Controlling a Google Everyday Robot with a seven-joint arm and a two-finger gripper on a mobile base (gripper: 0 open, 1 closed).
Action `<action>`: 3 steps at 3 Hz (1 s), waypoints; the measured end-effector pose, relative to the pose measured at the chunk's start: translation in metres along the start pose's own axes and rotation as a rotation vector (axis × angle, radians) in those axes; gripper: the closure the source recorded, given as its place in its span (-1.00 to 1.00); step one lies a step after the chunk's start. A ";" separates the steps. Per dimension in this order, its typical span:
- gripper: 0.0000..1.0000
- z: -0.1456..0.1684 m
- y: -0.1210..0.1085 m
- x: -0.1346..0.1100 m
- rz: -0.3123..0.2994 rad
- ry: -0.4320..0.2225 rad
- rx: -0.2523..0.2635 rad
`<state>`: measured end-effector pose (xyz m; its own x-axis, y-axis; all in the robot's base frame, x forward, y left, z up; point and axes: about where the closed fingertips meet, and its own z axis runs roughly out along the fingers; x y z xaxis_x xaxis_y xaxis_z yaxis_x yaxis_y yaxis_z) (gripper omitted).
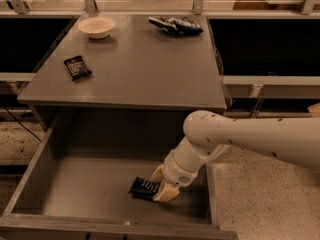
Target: Place rxbar blueberry into top drawer
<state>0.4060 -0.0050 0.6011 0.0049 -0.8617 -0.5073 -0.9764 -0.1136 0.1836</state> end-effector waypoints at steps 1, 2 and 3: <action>-0.58 0.000 0.000 0.000 0.000 0.000 0.000; -1.00 0.000 0.000 0.000 0.000 0.000 -0.001; -1.00 0.000 0.000 0.000 0.000 0.000 -0.001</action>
Offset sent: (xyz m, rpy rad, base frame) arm 0.0000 0.0000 0.0000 0.0000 0.0000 0.0000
